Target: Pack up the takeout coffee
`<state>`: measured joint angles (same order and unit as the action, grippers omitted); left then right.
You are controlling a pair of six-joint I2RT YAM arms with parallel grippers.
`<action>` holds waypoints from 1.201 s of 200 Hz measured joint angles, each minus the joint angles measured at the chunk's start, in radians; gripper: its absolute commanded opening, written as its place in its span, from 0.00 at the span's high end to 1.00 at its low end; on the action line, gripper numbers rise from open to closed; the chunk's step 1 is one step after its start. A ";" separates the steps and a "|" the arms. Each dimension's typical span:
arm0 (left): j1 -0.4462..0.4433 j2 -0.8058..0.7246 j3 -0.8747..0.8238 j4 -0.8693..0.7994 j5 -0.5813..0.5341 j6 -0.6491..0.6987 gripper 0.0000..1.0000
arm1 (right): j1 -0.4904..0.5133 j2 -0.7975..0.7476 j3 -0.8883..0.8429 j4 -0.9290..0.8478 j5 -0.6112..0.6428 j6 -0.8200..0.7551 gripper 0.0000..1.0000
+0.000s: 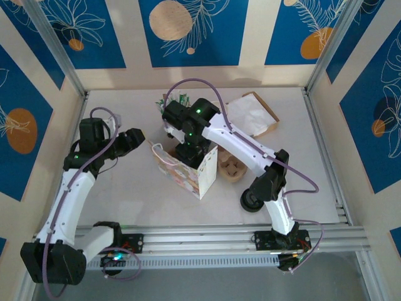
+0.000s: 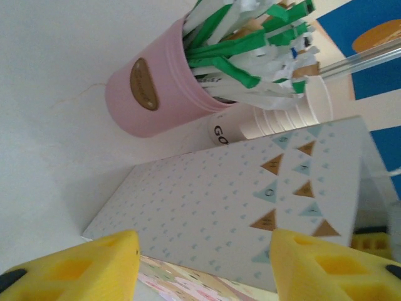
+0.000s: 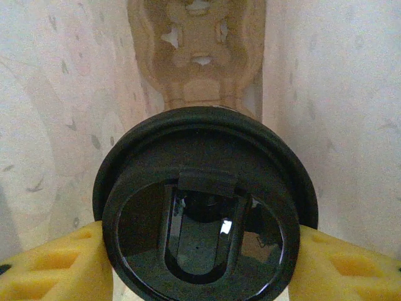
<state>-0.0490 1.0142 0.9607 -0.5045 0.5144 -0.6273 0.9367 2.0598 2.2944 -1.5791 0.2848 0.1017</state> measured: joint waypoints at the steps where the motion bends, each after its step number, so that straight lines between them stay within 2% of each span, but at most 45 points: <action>1: 0.000 -0.001 0.000 0.000 0.001 -0.001 0.39 | 0.000 0.000 -0.001 0.000 0.000 0.000 0.52; 98: 0.001 -0.037 0.164 -0.177 -0.020 0.105 0.22 | 0.000 -0.011 -0.159 0.072 0.005 0.019 0.52; 142: 0.001 -0.035 0.209 -0.245 0.015 0.162 0.13 | 0.000 -0.037 -0.204 0.100 0.011 0.022 0.52; 197: 0.001 -0.032 0.229 -0.273 0.066 0.211 0.11 | 0.000 -0.095 -0.289 0.153 0.019 0.030 0.52; 240: 0.001 -0.030 0.229 -0.275 0.102 0.220 0.13 | 0.000 -0.100 -0.325 0.188 0.019 0.030 0.53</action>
<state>-0.0483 0.9844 1.1900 -0.7792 0.6167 -0.4076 0.9367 1.9594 1.9694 -1.3911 0.3038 0.1314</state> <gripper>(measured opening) 0.871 0.615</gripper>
